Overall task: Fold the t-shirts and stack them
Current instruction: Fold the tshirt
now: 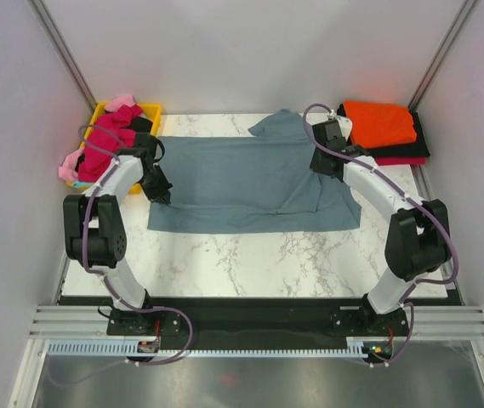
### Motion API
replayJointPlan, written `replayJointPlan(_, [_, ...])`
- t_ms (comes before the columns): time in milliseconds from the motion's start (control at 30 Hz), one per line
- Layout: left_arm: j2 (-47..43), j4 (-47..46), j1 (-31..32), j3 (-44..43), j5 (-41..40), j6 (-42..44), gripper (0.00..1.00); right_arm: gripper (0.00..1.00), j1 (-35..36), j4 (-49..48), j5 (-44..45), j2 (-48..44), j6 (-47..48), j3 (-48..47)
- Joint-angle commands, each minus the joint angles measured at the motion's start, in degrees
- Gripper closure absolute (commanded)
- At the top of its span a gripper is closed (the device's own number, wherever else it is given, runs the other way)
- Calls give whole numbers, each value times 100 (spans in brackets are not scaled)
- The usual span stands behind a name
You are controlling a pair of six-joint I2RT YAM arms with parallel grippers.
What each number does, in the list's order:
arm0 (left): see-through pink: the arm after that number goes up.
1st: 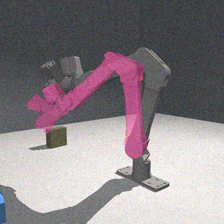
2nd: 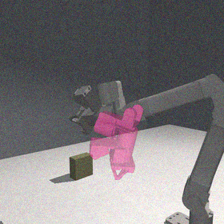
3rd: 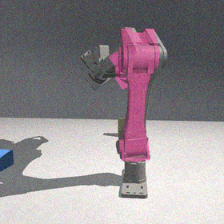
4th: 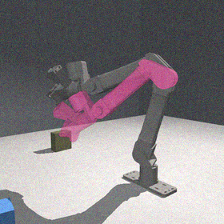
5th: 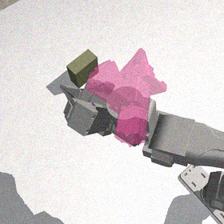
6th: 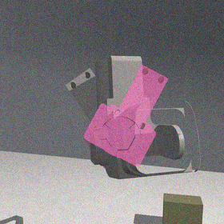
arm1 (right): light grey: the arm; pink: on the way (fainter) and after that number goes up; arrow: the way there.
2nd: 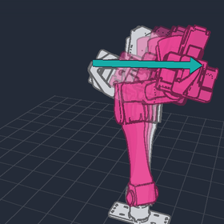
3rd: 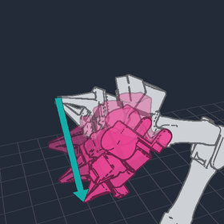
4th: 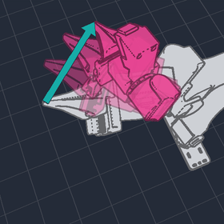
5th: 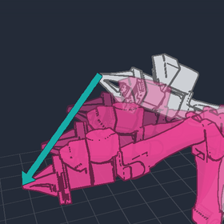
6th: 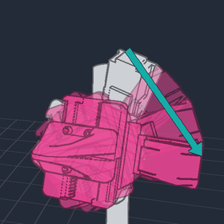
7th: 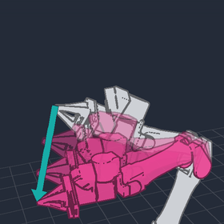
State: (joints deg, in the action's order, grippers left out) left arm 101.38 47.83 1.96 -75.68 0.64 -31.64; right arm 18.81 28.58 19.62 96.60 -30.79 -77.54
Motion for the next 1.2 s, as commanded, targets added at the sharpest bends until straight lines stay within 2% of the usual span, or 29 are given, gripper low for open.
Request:
replayJointPlan(0, [66, -64, -142, -272, -293, 158, 98, 100, -61, -353, -107, 96, 178, -385])
replayJointPlan(333, [566, -108, -187, -421, -267, 26, 98, 100, -316, -537, -177, 834, 240, -622])
replayJointPlan(433, [864, -108, -187, -596, -135, 26, 85, 100, -343, -537, -239, 1132, 266, -823])
replayJointPlan(500, [988, -99, -187, -833, -91, 70, 67, 84, -386, -520, -222, 1308, 284, -964])
replayJointPlan(533, [1084, -81, -187, -947, -91, 105, 62, 64, -413, -503, -221, 1370, 310, -1156])
replayJointPlan(567, [1111, -3, -343, -1218, -91, 131, 53, 28, -439, -398, -213, 1423, 345, -1298])
replayJointPlan(633, [1016, 243, -345, -1553, -352, 254, 48, 14, -492, -161, -11, 1546, 441, -1735])
replayJointPlan(700, [682, 445, -345, -1695, -730, 368, 42, 13, -518, 34, -2, 1390, 512, -1835])
replayJointPlan(767, [184, 525, -336, -1670, -1302, 448, 42, 12, -518, -27, -176, 1143, 539, -1564])
replayJointPlan(867, [-494, 534, -336, -1180, -1672, 580, 42, 12, -492, -394, -940, 572, 337, -660])
replayJointPlan(933, [-777, 421, -328, -575, -1560, 536, 44, 16, -466, -677, -1649, 203, 136, 210])
replayJointPlan(1000, [-1040, 53, -336, -81, -1166, 510, 45, 19, -378, -1134, -1952, 18, 12, 885])
replayJointPlan(1067, [-1042, -107, -327, 430, -979, 492, 48, 26, -291, -1432, -2338, 0, -129, 1152])
replayJointPlan(1167, [-884, -152, -310, 537, -558, 623, 54, 33, -220, -1496, -2445, 148, -182, 1311])
